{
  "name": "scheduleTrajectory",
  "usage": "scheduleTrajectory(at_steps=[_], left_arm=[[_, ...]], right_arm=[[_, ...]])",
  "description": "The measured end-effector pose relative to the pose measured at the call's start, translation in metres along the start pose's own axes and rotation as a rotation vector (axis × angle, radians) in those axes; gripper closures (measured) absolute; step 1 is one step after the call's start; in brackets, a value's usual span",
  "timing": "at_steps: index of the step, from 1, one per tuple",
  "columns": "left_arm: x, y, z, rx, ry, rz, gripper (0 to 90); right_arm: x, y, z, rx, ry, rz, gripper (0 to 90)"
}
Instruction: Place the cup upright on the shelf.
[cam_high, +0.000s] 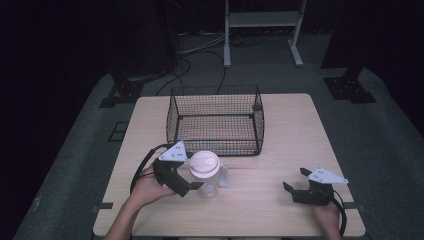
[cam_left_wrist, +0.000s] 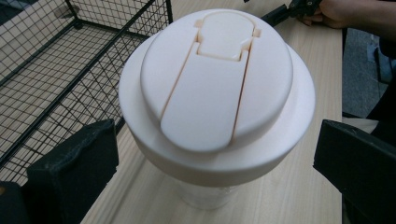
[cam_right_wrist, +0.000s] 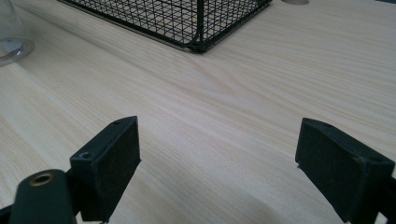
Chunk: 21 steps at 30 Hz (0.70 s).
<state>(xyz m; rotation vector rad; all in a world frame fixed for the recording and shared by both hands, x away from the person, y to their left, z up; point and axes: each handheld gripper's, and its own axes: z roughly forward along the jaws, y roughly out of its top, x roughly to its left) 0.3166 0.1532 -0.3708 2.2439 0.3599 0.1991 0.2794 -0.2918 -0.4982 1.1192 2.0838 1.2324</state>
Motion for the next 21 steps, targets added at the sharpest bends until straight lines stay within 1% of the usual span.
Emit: scheduleTrajectory(at_steps=[3, 5, 6, 7, 9, 11, 12, 17, 18, 21], left_arm=[[0.001, 0.003, 0.004, 0.018, -0.008, 0.005, 0.0], [0.001, 0.005, 0.005, 0.021, -0.01, 0.004, 0.0], [0.002, 0.007, 0.008, 0.035, -0.014, 0.006, 0.0], [0.002, 0.007, 0.008, 0.035, -0.014, 0.006, 0.0], [0.002, 0.01, 0.013, 0.047, -0.031, 0.001, 0.0], [0.003, 0.011, 0.014, 0.055, -0.033, 0.007, 0.0], [0.004, 0.011, 0.017, 0.066, -0.034, 0.004, 0.0], [0.005, 0.013, 0.021, 0.076, -0.043, -0.004, 0.0], [0.006, 0.013, 0.023, 0.093, -0.046, 0.003, 0.0], [0.007, 0.015, 0.025, 0.102, -0.051, -0.004, 0.0]], right_arm=[[0.0, 0.0, 0.0, -0.001, 0.001, 0.0, 12.9], [0.0, 0.0, 0.0, -0.001, 0.001, 0.0, 12.9], [0.0, 0.0, 0.0, -0.001, 0.002, -0.001, 12.9], [0.0, 0.0, 0.0, -0.001, 0.002, -0.001, 12.9], [0.0, 0.0, 0.0, 0.0, 0.002, 0.001, 12.9], [0.0, 0.0, 0.0, 0.0, 0.004, 0.001, 12.9], [0.0, 0.0, 0.0, 0.0, 0.006, -0.001, 12.9], [0.0, 0.0, 0.0, 0.001, 0.007, -0.003, 12.9], [0.0, 0.0, 0.0, 0.001, 0.008, -0.002, 12.9], [0.0, 0.0, 0.0, 0.002, 0.008, -0.004, 12.9]])
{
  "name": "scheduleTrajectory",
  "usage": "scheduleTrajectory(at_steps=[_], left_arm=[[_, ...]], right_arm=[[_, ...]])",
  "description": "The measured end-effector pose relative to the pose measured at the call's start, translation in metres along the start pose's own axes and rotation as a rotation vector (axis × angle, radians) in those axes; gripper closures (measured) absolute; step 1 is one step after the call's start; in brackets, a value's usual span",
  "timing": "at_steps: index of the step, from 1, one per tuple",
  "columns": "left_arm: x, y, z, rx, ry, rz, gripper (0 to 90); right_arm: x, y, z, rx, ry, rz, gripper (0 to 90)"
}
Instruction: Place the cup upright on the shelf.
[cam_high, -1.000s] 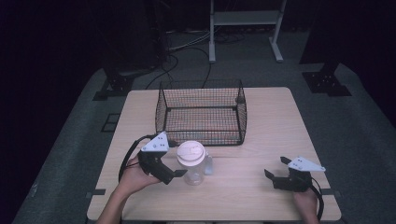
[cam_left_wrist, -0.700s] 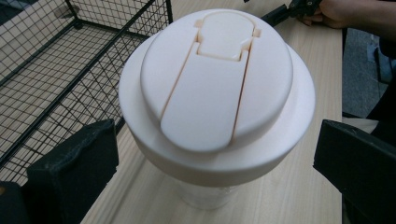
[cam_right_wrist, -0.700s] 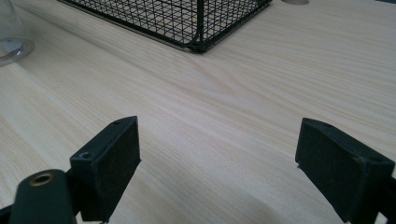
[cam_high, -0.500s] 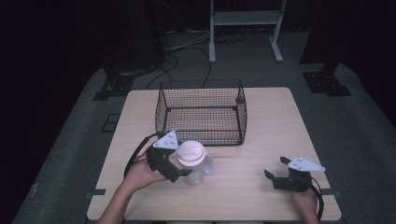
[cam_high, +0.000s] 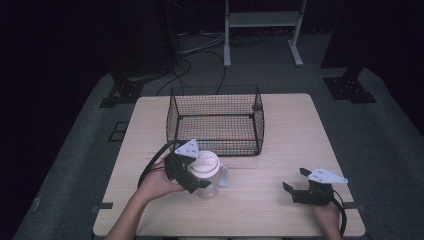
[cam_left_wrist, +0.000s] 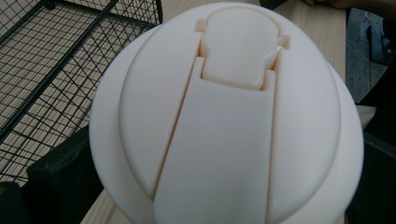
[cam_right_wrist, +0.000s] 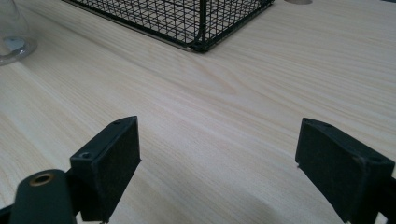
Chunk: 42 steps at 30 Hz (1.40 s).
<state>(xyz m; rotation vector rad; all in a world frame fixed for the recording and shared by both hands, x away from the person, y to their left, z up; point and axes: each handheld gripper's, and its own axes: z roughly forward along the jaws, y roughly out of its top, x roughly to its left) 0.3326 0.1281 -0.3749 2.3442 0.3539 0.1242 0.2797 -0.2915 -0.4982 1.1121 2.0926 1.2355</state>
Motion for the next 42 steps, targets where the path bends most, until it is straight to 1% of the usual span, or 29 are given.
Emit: scheduleTrajectory(at_steps=[2, 3, 4, 5, 7, 10, 12, 13, 15, 20, 23, 24, 25, 29, 31, 32, 33, 36, 38, 40, 42], left_arm=[[0.0, 0.001, 0.001, 0.0, -0.003, -0.004, 0.0], [0.0, 0.003, 0.002, 0.014, -0.005, 0.002, 0.0], [0.0, 0.003, 0.002, 0.014, -0.005, 0.002, 0.0], [0.0, 0.005, 0.002, 0.026, -0.01, 0.008, 1.5], [0.0, 0.006, 0.003, 0.033, -0.01, 0.006, 1.6], [0.001, 0.008, 0.003, 0.038, -0.009, 0.008, 4.5], [0.002, 0.008, 0.003, 0.042, -0.012, 0.007, 4.6], [0.002, 0.009, 0.002, 0.051, -0.012, 0.014, 4.6], [0.002, 0.011, 0.002, 0.069, -0.013, 0.01, 4.8], [0.002, 0.013, 0.002, 0.09, -0.013, 0.008, 4.9], [0.001, 0.016, 0.001, 0.113, -0.01, 0.007, 5.0], [0.001, 0.016, 0.001, 0.113, -0.01, 0.007, 5.0], [0.001, 0.017, 0.002, 0.114, 0.0, 0.012, 5.0], [0.001, 0.02, 0.002, 0.122, -0.001, 0.005, 5.1], [0.001, 0.025, -0.002, 0.136, 0.012, 0.023, 5.1], [0.001, 0.025, -0.002, 0.136, 0.012, 0.023, 5.1], [0.0, 0.029, -0.004, 0.133, 0.014, 0.026, 5.0], [-0.001, 0.033, -0.005, 0.145, 0.025, 0.034, 5.1], [0.0, 0.038, -0.008, 0.162, 0.037, 0.049, 5.1], [0.001, 0.044, -0.011, 0.159, 0.042, 0.044, 5.1], [0.002, 0.05, -0.014, 0.16, 0.048, 0.051, 5.1]], right_arm=[[0.0, 0.0, 0.0, 0.0, 0.0, -0.001, 12.9], [0.0, 0.0, 0.0, -0.001, 0.0, 0.001, 12.9], [0.0, 0.0, 0.0, -0.001, 0.0, 0.001, 12.9], [0.0, 0.0, 0.0, 0.0, 0.001, 0.001, 12.9], [0.0, 0.0, 0.0, -0.001, 0.001, 0.0, 12.9], [0.0, 0.0, 0.0, 0.0, 0.001, -0.001, 12.9], [0.0, 0.0, 0.0, -0.001, 0.002, 0.0, 12.9], [0.0, 0.0, 0.0, 0.0, 0.002, 0.0, 12.9], [0.0, 0.0, 0.0, 0.0, 0.002, -0.002, 12.9], [0.0, 0.0, 0.0, -0.001, 0.003, 0.001, 12.9], [0.0, 0.0, 0.0, -0.001, 0.004, -0.001, 12.9], [0.0, 0.0, 0.0, -0.001, 0.004, -0.001, 12.9], [0.0, 0.0, 0.0, -0.001, 0.004, -0.001, 12.9], [0.0, 0.0, 0.0, -0.002, 0.004, 0.001, 12.9], [0.0, 0.0, 0.0, -0.002, 0.005, 0.0, 12.9], [0.0, 0.0, 0.0, -0.002, 0.005, 0.0, 12.9], [0.0, 0.0, 0.0, -0.002, 0.005, -0.001, 12.9], [0.0, 0.0, 0.0, -0.002, 0.005, 0.0, 12.9], [0.0, 0.0, 0.0, -0.002, 0.004, -0.003, 12.9], [0.0, 0.0, 0.0, -0.001, 0.004, -0.003, 12.9], [0.0, 0.0, 0.0, -0.001, 0.004, -0.003, 12.9]])
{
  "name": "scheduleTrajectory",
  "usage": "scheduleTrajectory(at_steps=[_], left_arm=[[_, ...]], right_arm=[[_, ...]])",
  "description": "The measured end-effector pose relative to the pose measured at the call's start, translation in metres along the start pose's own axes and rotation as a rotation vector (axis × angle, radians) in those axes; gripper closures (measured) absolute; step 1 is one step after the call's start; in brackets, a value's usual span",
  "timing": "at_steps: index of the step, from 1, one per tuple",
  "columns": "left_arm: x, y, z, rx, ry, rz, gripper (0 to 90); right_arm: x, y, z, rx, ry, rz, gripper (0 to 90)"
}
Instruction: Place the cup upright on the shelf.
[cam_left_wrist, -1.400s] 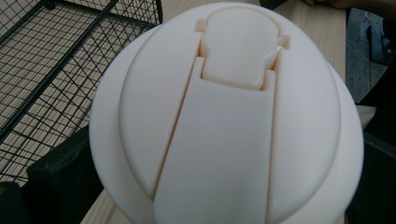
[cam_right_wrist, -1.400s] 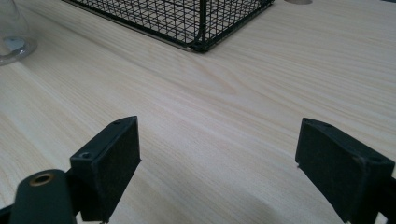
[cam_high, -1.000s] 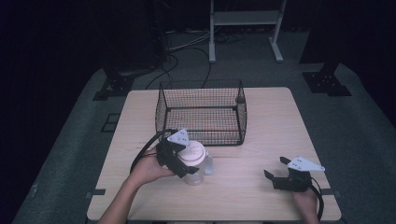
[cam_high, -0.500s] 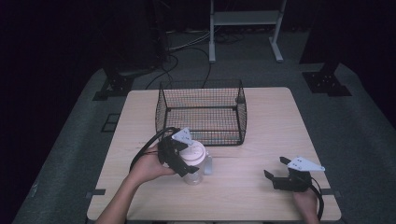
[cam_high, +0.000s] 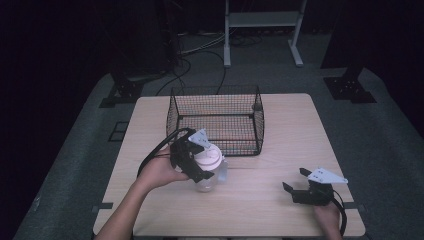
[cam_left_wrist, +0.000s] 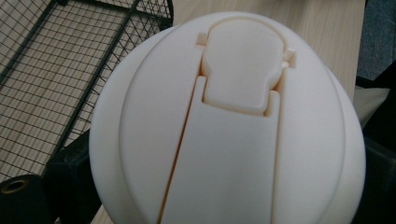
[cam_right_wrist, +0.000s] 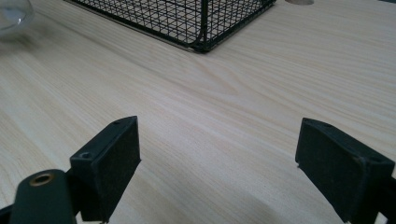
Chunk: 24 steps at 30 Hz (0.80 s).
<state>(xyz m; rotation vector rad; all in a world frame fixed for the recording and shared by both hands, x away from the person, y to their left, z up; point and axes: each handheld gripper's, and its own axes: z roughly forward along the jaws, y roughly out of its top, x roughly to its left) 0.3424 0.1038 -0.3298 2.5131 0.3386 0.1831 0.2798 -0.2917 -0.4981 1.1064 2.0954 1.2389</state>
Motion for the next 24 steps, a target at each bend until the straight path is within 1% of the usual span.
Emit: scheduleTrajectory(at_steps=[1, 3, 4, 5, 6, 7, 10, 11, 12, 13, 14, 15, 16, 17, 18, 24], left_arm=[[0.0, 0.0, 0.0, 0.0, 0.0, 0.0, 5.1], [0.0, 0.005, -0.004, -0.001, 0.0, 0.005, 5.1], [0.0, 0.011, -0.008, -0.004, -0.01, 0.01, 5.0], [0.0, 0.011, -0.008, -0.004, -0.01, 0.01, 5.0], [0.0, 0.016, -0.011, -0.004, -0.015, 0.02, 5.0], [0.0, 0.016, -0.011, -0.004, -0.015, 0.02, 5.0], [-0.003, 0.028, -0.017, 0.0, -0.018, 0.039, 5.1], [-0.003, 0.034, -0.02, 0.007, -0.018, 0.05, 5.0], [-0.003, 0.034, -0.02, 0.007, -0.018, 0.05, 5.1], [-0.003, 0.041, -0.023, 0.015, -0.014, 0.064, 5.1], [-0.003, 0.041, -0.023, 0.015, -0.014, 0.064, 5.1], [-0.001, 0.047, -0.026, 0.016, -0.011, 0.066, 5.1], [0.0, 0.05, -0.028, 0.014, -0.012, 0.069, 5.1], [0.0, 0.05, -0.028, 0.014, -0.012, 0.069, 5.0], [0.002, 0.055, -0.029, 0.015, -0.019, 0.068, 5.1], [0.008, 0.065, -0.032, 0.013, -0.023, 0.065, 5.1]], right_arm=[[0.0, 0.0, 0.0, 0.0, 0.0, 0.0, 12.9], [0.0, 0.0, 0.0, 0.002, 0.001, 0.0, 12.9], [0.0, 0.0, 0.0, -0.001, -0.001, 0.002, 12.9], [0.0, 0.0, 0.0, -0.001, -0.001, 0.002, 12.9], [0.0, 0.0, 0.0, 0.0, -0.002, 0.0, 12.9], [0.0, 0.0, 0.0, 0.0, -0.002, 0.0, 12.9], [0.0, 0.0, 0.0, 0.0, -0.003, 0.001, 12.9], [0.0, 0.0, 0.0, -0.005, -0.002, 0.004, 12.9], [0.0, 0.0, 0.0, -0.005, -0.002, 0.004, 12.9], [0.0, 0.0, 0.0, -0.003, -0.002, 0.004, 12.9], [0.0, 0.0, 0.0, -0.003, -0.002, 0.004, 12.9], [0.0, 0.0, -0.001, -0.004, -0.002, 0.005, 12.9], [0.0, 0.0, -0.001, -0.004, -0.002, 0.002, 12.9], [0.0, 0.0, -0.001, -0.004, -0.002, 0.002, 12.9], [0.0, 0.0, -0.001, -0.006, -0.002, 0.003, 12.9], [0.0, 0.0, -0.001, -0.007, -0.001, 0.003, 12.9]])
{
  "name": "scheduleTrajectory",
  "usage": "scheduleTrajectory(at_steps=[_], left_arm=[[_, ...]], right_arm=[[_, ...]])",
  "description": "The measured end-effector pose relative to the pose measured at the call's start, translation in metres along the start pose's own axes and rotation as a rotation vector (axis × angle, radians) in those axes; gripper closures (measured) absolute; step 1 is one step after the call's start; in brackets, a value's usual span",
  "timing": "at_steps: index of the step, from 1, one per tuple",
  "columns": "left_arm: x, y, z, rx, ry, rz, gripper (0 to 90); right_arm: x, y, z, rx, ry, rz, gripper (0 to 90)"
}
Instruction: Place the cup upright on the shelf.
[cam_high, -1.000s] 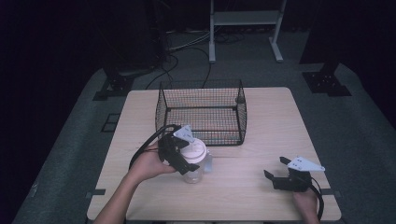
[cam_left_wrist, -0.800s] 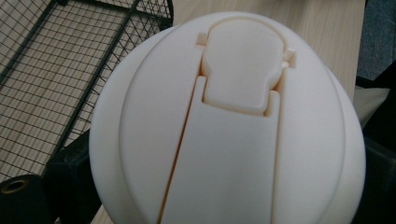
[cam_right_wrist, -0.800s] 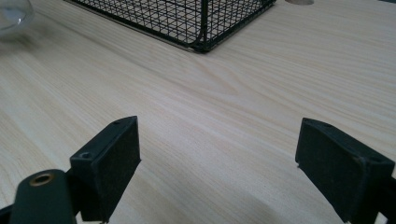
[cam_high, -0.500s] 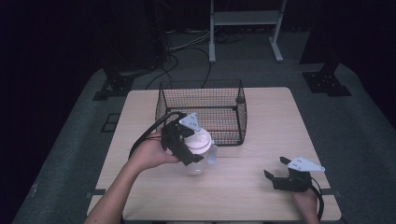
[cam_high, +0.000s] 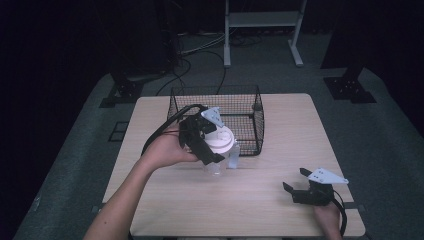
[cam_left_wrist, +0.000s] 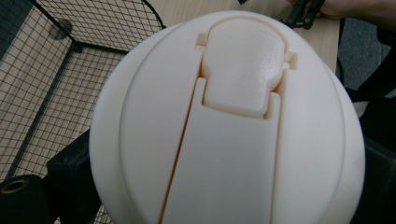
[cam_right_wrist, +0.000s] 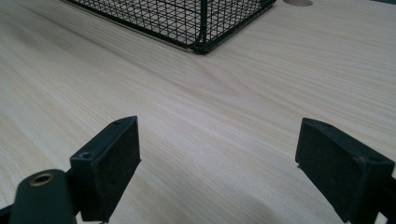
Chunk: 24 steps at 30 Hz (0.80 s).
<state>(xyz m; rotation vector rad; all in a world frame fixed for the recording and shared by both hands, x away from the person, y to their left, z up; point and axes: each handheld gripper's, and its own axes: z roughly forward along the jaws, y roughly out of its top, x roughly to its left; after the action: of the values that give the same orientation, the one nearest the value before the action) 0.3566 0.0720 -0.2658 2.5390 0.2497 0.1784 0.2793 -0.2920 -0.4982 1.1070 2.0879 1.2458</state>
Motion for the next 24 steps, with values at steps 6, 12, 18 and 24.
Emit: scheduleTrajectory(at_steps=[6, 12, 18, 24], left_arm=[[0.008, 0.011, -0.003, 0.011, -0.002, 0.003, 5.1], [0.016, 0.026, -0.006, 0.022, -0.003, 0.0, 5.1], [0.026, 0.042, -0.01, 0.044, 0.008, -0.005, 5.1], [0.037, 0.055, -0.012, 0.051, 0.023, -0.023, 5.1]], right_arm=[[0.0, 0.0, 0.0, -0.001, -0.001, 0.006, 12.9], [0.0, 0.0, 0.0, 0.0, 0.0, 0.006, 12.9], [-0.001, 0.0, 0.0, 0.0, 0.001, 0.006, 12.9], [-0.001, 0.0, 0.0, -0.002, 0.003, 0.002, 12.9]])
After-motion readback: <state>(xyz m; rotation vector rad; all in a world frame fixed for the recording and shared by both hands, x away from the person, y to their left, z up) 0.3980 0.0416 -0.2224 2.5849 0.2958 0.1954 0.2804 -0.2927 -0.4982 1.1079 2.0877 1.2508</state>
